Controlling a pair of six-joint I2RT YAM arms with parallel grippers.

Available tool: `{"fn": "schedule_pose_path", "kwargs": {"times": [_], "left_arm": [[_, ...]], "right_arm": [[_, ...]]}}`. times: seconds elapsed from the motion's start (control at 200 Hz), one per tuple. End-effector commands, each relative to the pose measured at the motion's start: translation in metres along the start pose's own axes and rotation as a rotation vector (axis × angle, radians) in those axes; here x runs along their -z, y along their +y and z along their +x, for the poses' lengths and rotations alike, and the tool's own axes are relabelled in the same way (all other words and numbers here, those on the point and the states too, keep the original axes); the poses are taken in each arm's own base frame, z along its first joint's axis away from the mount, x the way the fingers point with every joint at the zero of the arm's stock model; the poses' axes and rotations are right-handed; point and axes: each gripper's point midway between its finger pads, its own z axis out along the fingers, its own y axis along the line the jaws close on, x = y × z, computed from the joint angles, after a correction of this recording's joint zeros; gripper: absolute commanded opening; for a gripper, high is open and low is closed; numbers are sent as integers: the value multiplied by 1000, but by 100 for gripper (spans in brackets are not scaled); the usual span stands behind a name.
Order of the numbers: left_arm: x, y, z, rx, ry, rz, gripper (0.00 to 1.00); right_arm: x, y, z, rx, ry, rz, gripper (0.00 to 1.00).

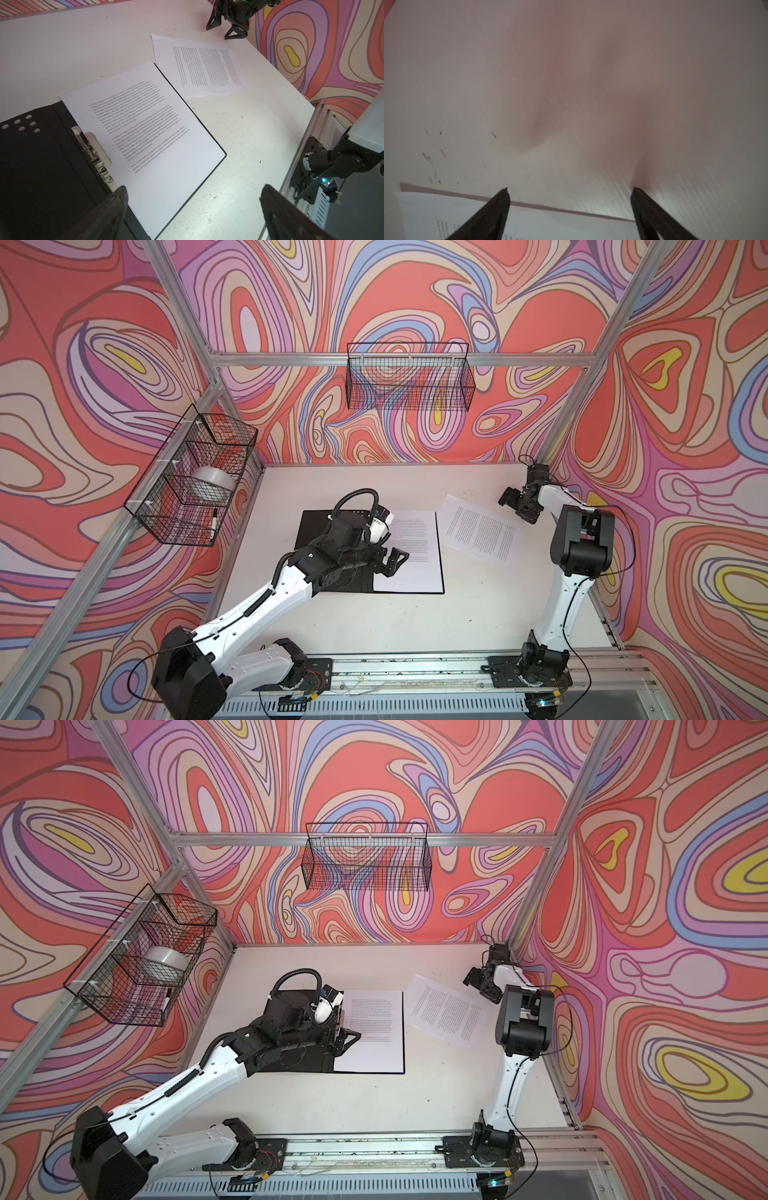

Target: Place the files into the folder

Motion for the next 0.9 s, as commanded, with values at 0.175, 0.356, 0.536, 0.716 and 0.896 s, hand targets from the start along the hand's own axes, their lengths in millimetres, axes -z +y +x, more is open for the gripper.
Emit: {"fn": "schedule_pose_path", "kwargs": {"times": [0.175,0.356,0.536,0.716,0.896], "left_arm": [[-5,-12,1,4,48,81,100],[-11,-14,1,40,64,102,100],[-22,-15,4,110,90,117,100],[-40,-29,12,112,165,123,100],[-71,-54,13,115,220,179,100]], "right_arm": [[-4,-28,76,-66,200,57,93],[18,-32,123,-113,244,0,93],[40,-39,172,-162,286,-50,92],[75,-23,215,-250,296,-227,92],[91,-17,217,-257,232,-302,94]]}}
